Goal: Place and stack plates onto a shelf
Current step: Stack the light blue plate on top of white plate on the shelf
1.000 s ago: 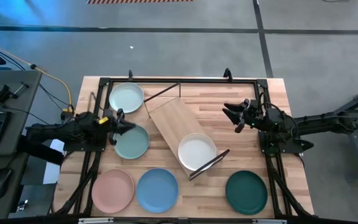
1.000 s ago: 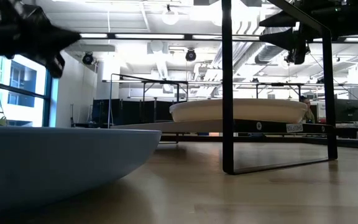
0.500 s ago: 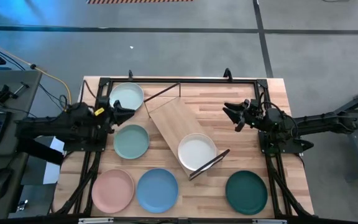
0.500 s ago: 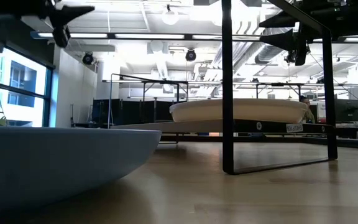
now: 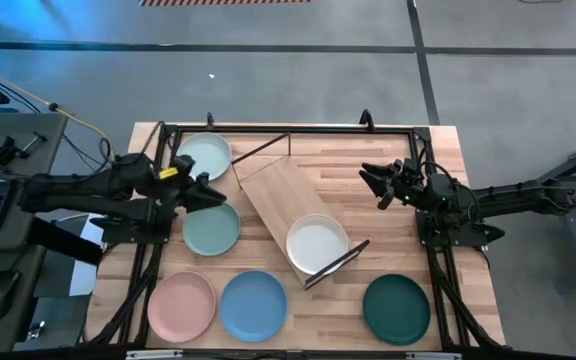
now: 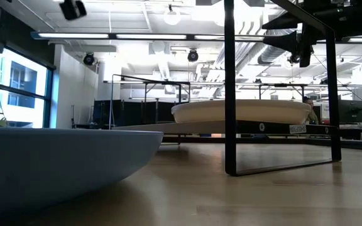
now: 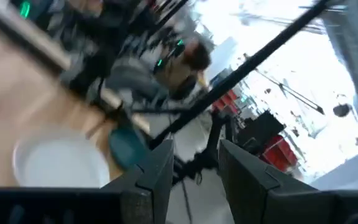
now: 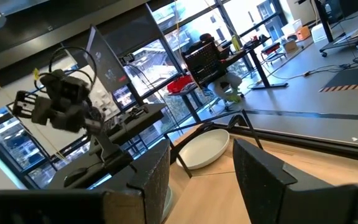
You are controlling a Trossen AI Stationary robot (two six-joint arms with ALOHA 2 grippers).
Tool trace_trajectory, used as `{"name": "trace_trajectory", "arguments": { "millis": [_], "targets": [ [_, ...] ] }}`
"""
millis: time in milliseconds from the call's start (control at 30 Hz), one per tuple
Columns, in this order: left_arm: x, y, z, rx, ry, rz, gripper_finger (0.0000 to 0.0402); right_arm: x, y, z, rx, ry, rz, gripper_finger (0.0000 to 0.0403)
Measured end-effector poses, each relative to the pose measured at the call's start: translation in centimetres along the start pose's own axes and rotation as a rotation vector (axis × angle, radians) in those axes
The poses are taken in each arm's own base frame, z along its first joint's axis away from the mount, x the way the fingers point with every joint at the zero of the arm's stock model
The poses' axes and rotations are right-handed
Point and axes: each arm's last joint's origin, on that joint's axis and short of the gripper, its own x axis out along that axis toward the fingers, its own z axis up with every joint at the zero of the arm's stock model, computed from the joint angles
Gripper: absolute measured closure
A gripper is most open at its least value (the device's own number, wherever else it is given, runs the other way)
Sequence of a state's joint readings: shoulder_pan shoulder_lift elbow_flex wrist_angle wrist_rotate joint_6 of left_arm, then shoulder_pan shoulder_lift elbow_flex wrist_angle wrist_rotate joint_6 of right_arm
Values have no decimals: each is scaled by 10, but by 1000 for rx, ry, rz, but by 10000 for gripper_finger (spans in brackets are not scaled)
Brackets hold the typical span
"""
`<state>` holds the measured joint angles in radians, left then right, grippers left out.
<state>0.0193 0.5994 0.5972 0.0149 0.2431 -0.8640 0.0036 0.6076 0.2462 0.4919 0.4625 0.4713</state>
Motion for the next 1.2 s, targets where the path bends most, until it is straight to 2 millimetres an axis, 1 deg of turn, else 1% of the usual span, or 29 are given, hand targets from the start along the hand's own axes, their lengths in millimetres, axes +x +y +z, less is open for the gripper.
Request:
{"name": "trace_trajectory", "arguments": {
  "millis": [67, 133, 267, 400, 467, 500, 600, 667, 900, 1033, 1200],
  "targets": [
    [2, 7, -8, -86, 116, 43, 282, 0, 0, 0, 0, 0, 0, 245],
    [2, 17, -21, -181, 262, 132, 282, 0, 0, 0, 0, 0, 0, 245],
    [-10, 36, -51, -327, 511, 434, 282, 0, 0, 0, 0, 0, 0, 245],
    [-27, 46, -73, -423, 632, 750, 282, 0, 0, 0, 24, 0, 0, 245],
    [-37, 48, -79, -471, 638, 904, 282, 0, 0, 0, 26, 0, 0, 245],
    [-38, 48, -82, -481, 620, 954, 282, 0, 0, 0, 26, 1, 0, 245],
    [-38, 46, -84, -548, 470, 1009, 282, 0, 0, 0, 26, 1, 0, 245],
    [-38, 47, -89, -573, 435, 1053, 282, 0, 0, 0, 24, 1, 0, 245],
    [-22, 46, -110, -634, 448, 1104, 282, 0, -1, -1, 13, 9, -11, 245],
    [-15, 46, -127, -664, 446, 1206, 282, 0, -2, -2, 7, 23, -18, 245],
    [-10, 47, -148, -678, 360, 1347, 282, 0, -2, -3, 6, 32, -22, 245]
  ]
}}
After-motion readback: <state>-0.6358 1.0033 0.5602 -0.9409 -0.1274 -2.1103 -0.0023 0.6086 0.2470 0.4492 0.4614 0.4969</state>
